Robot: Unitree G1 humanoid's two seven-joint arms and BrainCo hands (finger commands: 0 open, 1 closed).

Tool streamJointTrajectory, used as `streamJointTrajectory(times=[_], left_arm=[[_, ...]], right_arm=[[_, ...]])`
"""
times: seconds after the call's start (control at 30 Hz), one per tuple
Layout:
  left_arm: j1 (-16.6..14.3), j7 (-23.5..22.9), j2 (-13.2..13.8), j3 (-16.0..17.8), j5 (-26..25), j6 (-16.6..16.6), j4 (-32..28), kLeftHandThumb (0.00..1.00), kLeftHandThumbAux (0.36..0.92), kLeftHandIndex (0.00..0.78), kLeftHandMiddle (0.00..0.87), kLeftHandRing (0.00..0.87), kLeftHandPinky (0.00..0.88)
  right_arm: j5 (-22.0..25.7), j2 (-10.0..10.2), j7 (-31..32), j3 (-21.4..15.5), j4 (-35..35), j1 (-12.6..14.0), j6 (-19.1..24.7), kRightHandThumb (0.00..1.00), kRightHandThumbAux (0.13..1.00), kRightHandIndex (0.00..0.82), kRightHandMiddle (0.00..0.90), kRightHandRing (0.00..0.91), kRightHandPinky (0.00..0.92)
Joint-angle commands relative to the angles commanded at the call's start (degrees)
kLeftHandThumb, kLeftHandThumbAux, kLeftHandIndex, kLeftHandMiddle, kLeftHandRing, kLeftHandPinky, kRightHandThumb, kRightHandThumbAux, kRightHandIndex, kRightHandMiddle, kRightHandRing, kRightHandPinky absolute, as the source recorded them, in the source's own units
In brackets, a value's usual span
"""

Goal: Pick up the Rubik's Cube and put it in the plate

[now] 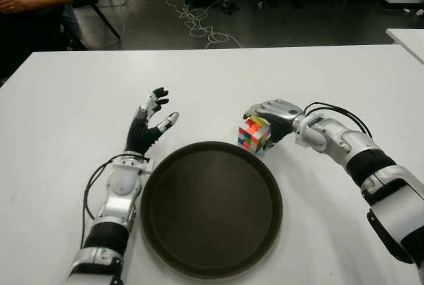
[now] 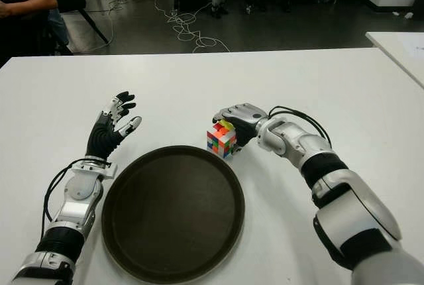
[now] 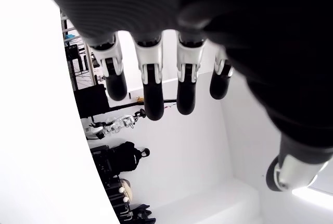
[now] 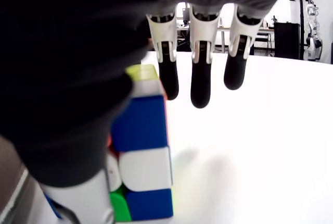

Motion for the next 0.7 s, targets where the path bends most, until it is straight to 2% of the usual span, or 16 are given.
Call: streamJointTrajectory(times=[0.1, 0.2, 0.5, 0.7], left_arm=[[0.01, 0.05, 0.02, -0.04, 0.03, 0.07, -0.05, 0.082, 0.568, 0.115, 0.163, 0.142, 0.092], [0.03, 0.08, 0.07, -0.09, 0.07, 0.16, -0.06, 0.082, 0.565, 0.110, 0.162, 0.143, 0.097], [0.02, 0.42, -0.03, -0.13, 0.21, -0.04, 0.14, 0.092, 0.564, 0.110, 0.165, 0.151, 0.108], [0.00, 0.37, -0.10, -0.13, 0.12, -0.07, 0.18, 0.095, 0.569, 0.114, 0.170, 0.160, 0.125]], right_arm=[[-0.54, -0.10, -2.19, 0.36, 0.22, 0.07, -0.33, 0.592, 0.758, 0.400, 0.460, 0.478, 0.476], [-0.99, -0.16, -4.65, 0.85, 0.94, 0.09, -0.74, 0.656, 0.742, 0.412, 0.484, 0.500, 0.491], [-1.73, 0.10, -10.64, 1.92, 3.03, -0.13, -0.92, 0.688, 0.733, 0.418, 0.507, 0.523, 0.503], [-1.81, 0.03, -11.73, 2.30, 3.59, -0.27, -0.83, 0.689, 0.733, 0.417, 0.505, 0.523, 0.509]])
